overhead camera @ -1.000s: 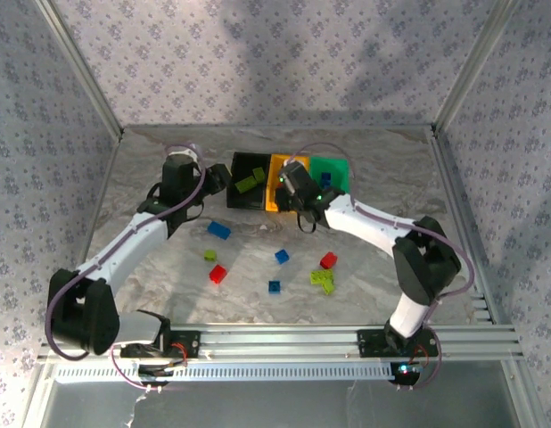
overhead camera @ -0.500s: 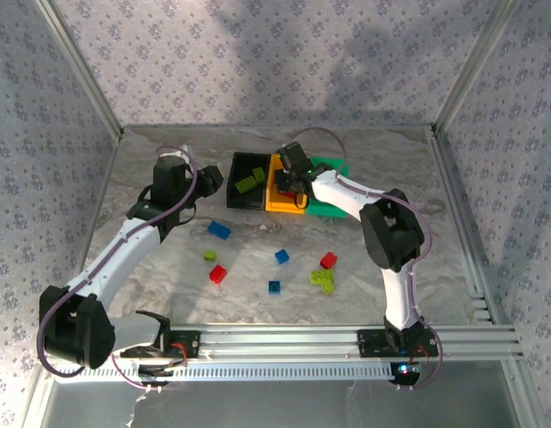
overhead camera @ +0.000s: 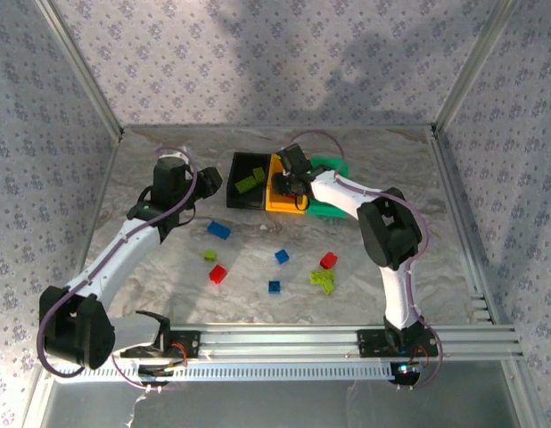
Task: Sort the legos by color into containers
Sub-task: Place the lego in the container, then move the lego to the center of the table.
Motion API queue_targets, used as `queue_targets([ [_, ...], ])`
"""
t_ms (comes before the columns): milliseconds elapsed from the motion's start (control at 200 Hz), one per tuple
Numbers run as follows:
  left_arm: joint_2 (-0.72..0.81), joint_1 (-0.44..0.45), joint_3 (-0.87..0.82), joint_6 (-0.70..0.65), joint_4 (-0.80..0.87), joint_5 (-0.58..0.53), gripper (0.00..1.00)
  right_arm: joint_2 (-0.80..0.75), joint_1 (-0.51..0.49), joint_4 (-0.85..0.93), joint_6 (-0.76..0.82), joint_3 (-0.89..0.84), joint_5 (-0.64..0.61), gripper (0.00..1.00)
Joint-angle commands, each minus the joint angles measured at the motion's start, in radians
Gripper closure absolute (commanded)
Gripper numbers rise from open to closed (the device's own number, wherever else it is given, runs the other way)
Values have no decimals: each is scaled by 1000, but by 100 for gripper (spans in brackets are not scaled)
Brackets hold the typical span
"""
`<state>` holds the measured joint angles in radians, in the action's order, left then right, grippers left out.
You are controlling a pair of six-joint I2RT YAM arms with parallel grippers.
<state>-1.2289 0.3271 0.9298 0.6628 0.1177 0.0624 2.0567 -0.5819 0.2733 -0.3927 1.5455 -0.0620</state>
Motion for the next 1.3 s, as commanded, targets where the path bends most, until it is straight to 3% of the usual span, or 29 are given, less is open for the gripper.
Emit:
queue_targets([
  [0,4,-8,13,-21,0,-6,53,-109,-13,1,31,-33,16,56],
  [310,-68,-8,41,-17,-13,17,53,-380,-33,10,78,-247,-52,56],
  [640,-154,7,70,-7,-77,161,52,-653,-15,-56,90,-600,-81,54],
  [735,-195,46,84,-55,-55,213,52,-694,-8,-80,97,-667,-81,54],
  [1124,-275,212,73,-188,-8,252,52,-765,46,-235,91,-829,-78,53],
  [1294,-361,313,188,-383,198,250,51,-820,109,-228,65,-869,-73,53],
])
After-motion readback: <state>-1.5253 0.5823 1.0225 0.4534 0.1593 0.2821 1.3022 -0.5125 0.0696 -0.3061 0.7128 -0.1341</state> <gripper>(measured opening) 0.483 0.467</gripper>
